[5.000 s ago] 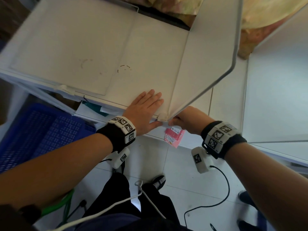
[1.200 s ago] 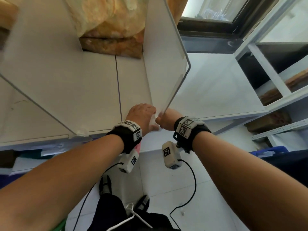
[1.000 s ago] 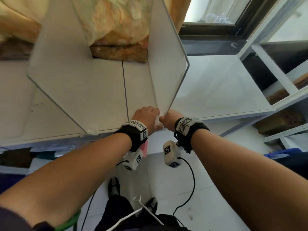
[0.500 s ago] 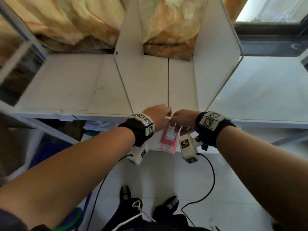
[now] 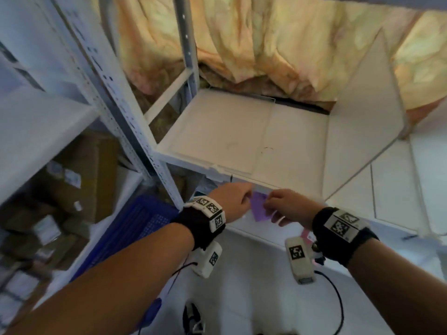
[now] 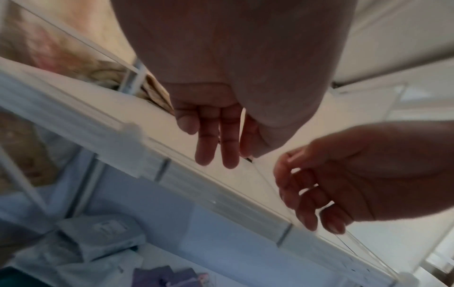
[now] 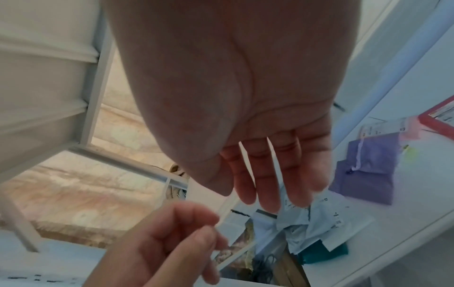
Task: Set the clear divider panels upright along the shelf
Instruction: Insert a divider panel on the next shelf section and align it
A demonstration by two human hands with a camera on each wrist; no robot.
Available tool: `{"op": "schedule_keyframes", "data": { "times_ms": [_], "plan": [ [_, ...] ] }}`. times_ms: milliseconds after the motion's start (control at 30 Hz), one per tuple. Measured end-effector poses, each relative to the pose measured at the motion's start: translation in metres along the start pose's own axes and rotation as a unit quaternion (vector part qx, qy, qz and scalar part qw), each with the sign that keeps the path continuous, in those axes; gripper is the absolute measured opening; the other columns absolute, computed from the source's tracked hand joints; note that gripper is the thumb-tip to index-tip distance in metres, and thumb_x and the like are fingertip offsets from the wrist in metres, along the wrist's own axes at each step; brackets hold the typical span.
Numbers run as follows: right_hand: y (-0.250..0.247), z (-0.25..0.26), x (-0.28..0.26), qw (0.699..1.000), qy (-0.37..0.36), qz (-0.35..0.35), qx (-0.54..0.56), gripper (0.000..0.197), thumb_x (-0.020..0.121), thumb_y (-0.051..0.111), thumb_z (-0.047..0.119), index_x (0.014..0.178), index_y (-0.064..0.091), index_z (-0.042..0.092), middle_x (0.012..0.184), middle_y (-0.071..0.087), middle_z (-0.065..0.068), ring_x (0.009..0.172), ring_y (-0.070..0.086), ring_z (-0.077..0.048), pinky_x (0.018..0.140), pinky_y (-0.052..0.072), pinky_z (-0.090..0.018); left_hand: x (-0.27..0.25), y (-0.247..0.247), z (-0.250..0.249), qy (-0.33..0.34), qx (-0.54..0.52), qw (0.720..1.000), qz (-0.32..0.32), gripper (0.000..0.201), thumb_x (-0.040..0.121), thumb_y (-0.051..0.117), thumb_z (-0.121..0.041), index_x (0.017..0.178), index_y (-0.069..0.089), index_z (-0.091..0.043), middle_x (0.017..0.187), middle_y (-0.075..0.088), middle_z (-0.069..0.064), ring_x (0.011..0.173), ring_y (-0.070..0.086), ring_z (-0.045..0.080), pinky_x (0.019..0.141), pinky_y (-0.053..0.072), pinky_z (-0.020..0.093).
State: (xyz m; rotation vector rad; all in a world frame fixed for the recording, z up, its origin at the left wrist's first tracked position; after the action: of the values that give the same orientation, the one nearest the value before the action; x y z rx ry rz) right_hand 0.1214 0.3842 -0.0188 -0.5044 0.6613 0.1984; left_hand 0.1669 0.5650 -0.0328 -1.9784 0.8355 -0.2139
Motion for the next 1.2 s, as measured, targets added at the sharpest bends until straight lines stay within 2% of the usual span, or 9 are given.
{"op": "schedule_keyframes", "data": {
  "times_ms": [200,367,500,667,733,800,933,1067,1200],
  "plan": [
    [0.02,0.044,0.016,0.998,0.008,-0.044,0.048,0.015,0.094,0.052,0.015,0.094,0.062,0.004,0.08,0.067,-0.01,0.064,0.059,-0.023,0.06,0.048,-0.03,-0.036,-0.058,0.09,-0.049,0.006,0.996,-0.068,0.011,0.091,0.051,-0.024,0.095,0.058,-0.016,0.092,0.063,0.005,0.083,0.06,0.025,0.077,0.051,0.042],
    [0.002,0.057,0.029,0.989,0.014,-0.116,0.086,0.013,0.095,0.052,0.011,0.096,0.062,0.003,0.088,0.066,-0.014,0.064,0.058,-0.022,0.054,0.049,-0.026,-0.014,-0.077,0.114,-0.063,0.015,0.995,-0.074,0.008,0.092,0.051,-0.025,0.095,0.052,-0.018,0.087,0.061,0.004,0.079,0.058,0.024,0.075,0.052,0.043],
    [-0.022,0.053,0.057,0.963,0.041,-0.154,0.216,0.011,0.095,0.05,0.009,0.099,0.058,0.002,0.095,0.062,-0.019,0.07,0.058,-0.026,0.061,0.052,-0.032,0.015,-0.081,0.128,-0.097,0.047,0.99,-0.095,0.01,0.089,0.053,-0.026,0.096,0.05,-0.02,0.096,0.056,0.003,0.087,0.054,0.024,0.08,0.05,0.043],
    [-0.046,0.06,0.101,0.935,0.07,-0.141,0.317,0.008,0.096,0.049,0.01,0.089,0.052,0.007,0.091,0.056,-0.017,0.068,0.055,-0.026,0.064,0.051,-0.035,0.045,-0.088,0.146,-0.184,0.051,0.979,-0.065,0.01,0.091,0.05,-0.028,0.097,0.048,-0.02,0.098,0.054,0.003,0.091,0.054,0.025,0.084,0.049,0.044],
    [-0.05,0.061,0.116,0.931,0.087,-0.122,0.332,0.009,0.096,0.05,0.012,0.091,0.053,0.006,0.088,0.055,-0.015,0.067,0.055,-0.026,0.061,0.05,-0.033,0.058,-0.085,0.148,-0.199,0.029,0.98,-0.004,0.01,0.091,0.052,-0.03,0.092,0.046,-0.021,0.097,0.056,0.004,0.088,0.055,0.024,0.084,0.05,0.045],
    [-0.053,0.06,0.131,0.935,0.099,-0.098,0.327,0.009,0.095,0.051,0.015,0.094,0.054,0.006,0.087,0.057,-0.015,0.065,0.056,-0.025,0.056,0.048,-0.03,0.07,-0.077,0.148,-0.184,0.032,0.98,0.066,0.017,0.09,0.055,-0.035,0.094,0.047,-0.021,0.101,0.057,0.004,0.089,0.055,0.022,0.085,0.049,0.043],
    [-0.05,0.061,0.151,0.955,0.117,-0.082,0.26,0.011,0.094,0.053,0.017,0.094,0.057,0.007,0.085,0.062,-0.014,0.058,0.051,-0.02,0.047,0.034,-0.024,0.078,-0.063,0.145,-0.178,0.036,0.979,0.089,0.027,0.089,0.052,-0.05,0.103,0.051,-0.027,0.104,0.05,-0.003,0.09,0.055,0.018,0.084,0.05,0.041],
    [-0.044,0.063,0.165,0.959,0.144,-0.077,0.23,0.012,0.091,0.056,0.014,0.083,0.055,0.005,0.074,0.058,-0.011,0.051,0.038,-0.016,0.045,0.028,-0.023,0.082,-0.054,0.149,-0.167,0.045,0.98,0.098,0.018,0.092,0.053,-0.044,0.098,0.05,-0.027,0.105,0.051,-0.003,0.09,0.055,0.019,0.084,0.051,0.041],
    [-0.035,0.069,0.169,0.966,0.156,-0.066,0.194,0.015,0.091,0.06,0.015,0.08,0.057,0.006,0.07,0.055,-0.007,0.051,0.036,-0.015,0.042,0.029,-0.022,0.084,-0.051,0.152,-0.143,0.092,0.981,0.093,0.015,0.095,0.05,-0.037,0.087,0.048,-0.025,0.098,0.051,-0.001,0.086,0.054,0.02,0.082,0.051,0.04]
  ]
}}
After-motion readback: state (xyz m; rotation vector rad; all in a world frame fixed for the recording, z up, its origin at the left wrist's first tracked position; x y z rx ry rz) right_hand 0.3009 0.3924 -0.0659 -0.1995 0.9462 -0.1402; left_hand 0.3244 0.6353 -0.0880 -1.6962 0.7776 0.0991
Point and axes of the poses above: each hand's wrist, its own x-axis towards the middle knuckle, its own y-axis out of the palm, z = x × y, the point moved 1 cm from there along x, towards the middle knuckle
